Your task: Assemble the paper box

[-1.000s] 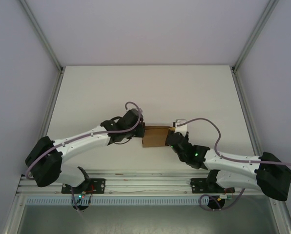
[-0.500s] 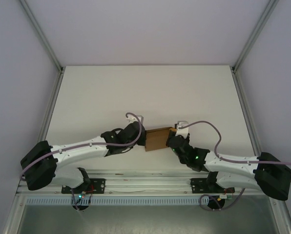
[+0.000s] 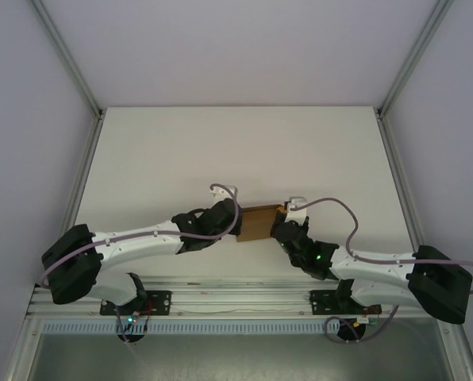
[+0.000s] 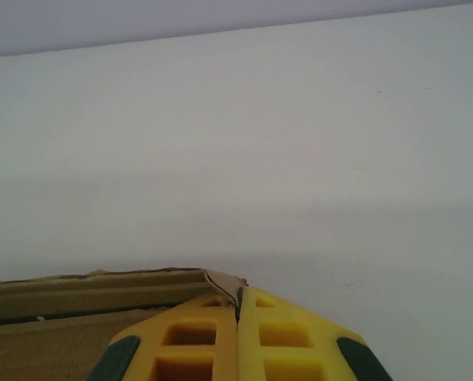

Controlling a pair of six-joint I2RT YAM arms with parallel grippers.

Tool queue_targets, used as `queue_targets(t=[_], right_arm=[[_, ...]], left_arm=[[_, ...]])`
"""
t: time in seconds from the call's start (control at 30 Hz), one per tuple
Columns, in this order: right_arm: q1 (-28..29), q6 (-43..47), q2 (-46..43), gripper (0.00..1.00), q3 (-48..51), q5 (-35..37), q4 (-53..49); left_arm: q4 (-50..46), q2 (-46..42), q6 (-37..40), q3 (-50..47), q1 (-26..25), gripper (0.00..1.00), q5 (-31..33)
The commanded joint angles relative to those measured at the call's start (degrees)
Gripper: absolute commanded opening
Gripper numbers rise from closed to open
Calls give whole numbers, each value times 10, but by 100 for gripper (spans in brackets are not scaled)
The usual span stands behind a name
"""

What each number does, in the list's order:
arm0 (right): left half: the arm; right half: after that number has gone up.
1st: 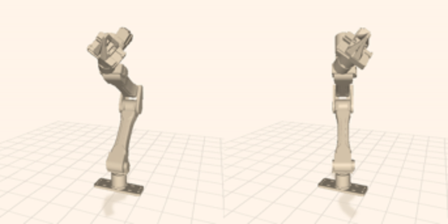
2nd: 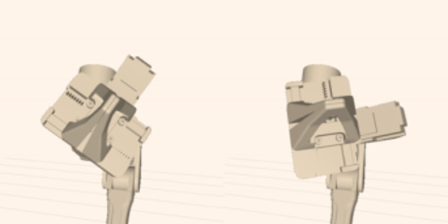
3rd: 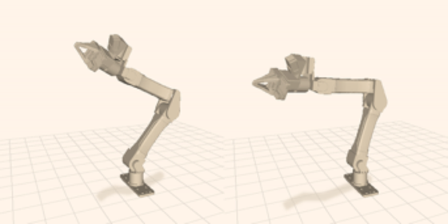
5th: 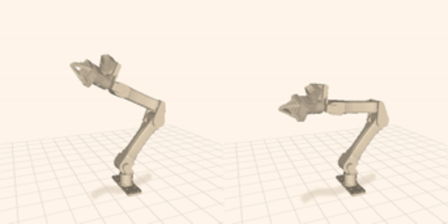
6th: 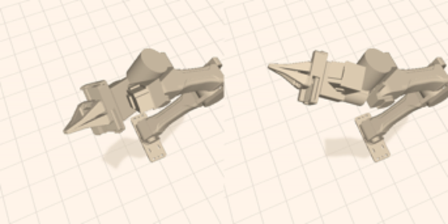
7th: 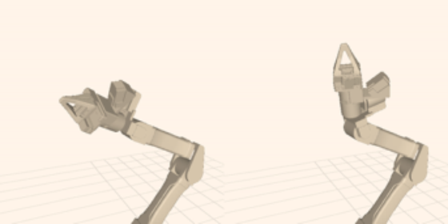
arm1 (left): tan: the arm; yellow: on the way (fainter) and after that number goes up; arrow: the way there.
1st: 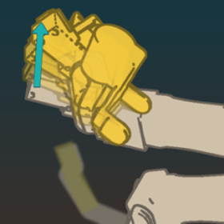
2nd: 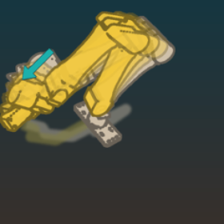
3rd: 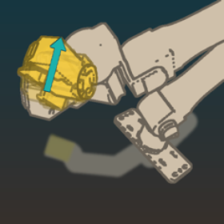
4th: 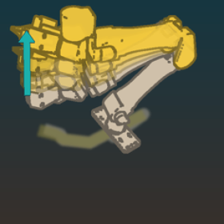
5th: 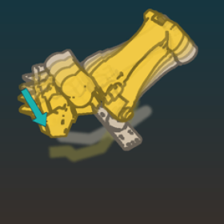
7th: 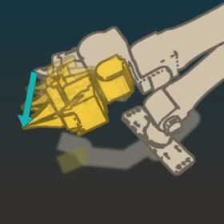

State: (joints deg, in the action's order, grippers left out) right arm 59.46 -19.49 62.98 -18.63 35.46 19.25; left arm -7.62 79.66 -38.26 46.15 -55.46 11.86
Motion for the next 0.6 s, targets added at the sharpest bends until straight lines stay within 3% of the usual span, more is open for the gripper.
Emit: queue_targets(t=[0.0, 0.13, 0.27, 0.57], right_arm=[[6, -13, 24, 0, -13, 11, 64], [6, -34, 46, 0, -4, 33, 119], [7, -46, 45, 0, -3, 40, 112], [7, -86, -36, 6, 4, -1, -44]], left_arm=[[23, 20, 14, 28, -8, 0, -11], [0, 33, -10, 49, -8, 0, 14], [11, 29, -32, 32, -8, 0, 18], [201, 25, -17, -108, -33, 0, -17]])
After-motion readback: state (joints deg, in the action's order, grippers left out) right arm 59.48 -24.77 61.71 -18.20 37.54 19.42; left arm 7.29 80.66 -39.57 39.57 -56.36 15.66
